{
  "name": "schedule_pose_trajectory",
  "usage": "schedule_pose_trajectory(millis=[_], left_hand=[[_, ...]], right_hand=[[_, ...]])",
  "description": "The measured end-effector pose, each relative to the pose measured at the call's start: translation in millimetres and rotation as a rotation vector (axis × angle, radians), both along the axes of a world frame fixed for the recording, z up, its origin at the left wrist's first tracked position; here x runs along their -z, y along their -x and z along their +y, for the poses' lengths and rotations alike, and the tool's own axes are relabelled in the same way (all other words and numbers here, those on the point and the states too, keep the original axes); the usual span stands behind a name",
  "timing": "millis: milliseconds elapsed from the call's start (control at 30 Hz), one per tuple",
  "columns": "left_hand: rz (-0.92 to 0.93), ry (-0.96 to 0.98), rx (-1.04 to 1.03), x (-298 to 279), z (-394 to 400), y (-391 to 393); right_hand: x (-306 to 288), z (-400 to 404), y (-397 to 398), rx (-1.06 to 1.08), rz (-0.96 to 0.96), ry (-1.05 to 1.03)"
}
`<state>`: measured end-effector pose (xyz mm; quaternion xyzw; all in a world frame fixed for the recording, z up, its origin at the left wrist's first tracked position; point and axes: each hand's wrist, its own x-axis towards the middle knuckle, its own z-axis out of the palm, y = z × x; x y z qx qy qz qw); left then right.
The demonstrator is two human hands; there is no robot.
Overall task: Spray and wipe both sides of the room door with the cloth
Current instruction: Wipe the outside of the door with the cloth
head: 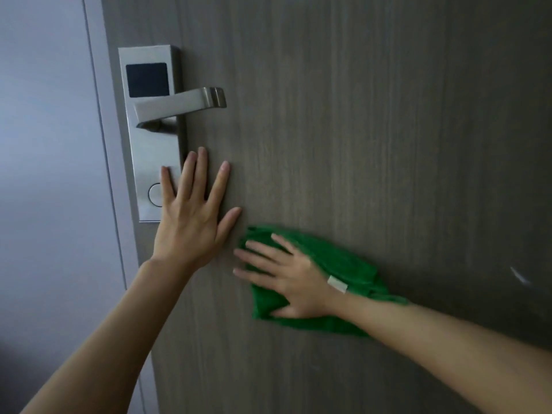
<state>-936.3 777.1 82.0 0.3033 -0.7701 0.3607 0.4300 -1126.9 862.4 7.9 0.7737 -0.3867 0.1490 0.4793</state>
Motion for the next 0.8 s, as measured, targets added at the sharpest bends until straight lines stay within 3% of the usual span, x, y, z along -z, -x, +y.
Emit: schedule_pose_trajectory(millis=[133,400,600,800], left_hand=[[0.011,0.046,0.011,0,-3,1],[0.023,0.057,0.011,-1,-3,1],[0.024,0.059,0.028,0,-3,1],[0.017,0.041,0.019,-1,-3,0]], right_hand=[[-73,7,-3,0.215,-0.113,0.266],[-38,-8,-36,0.28,-0.457,0.405],[14,-11,-46,0.286,-0.416,0.307],[69,-15,-37,0.191,-0.144,0.128]])
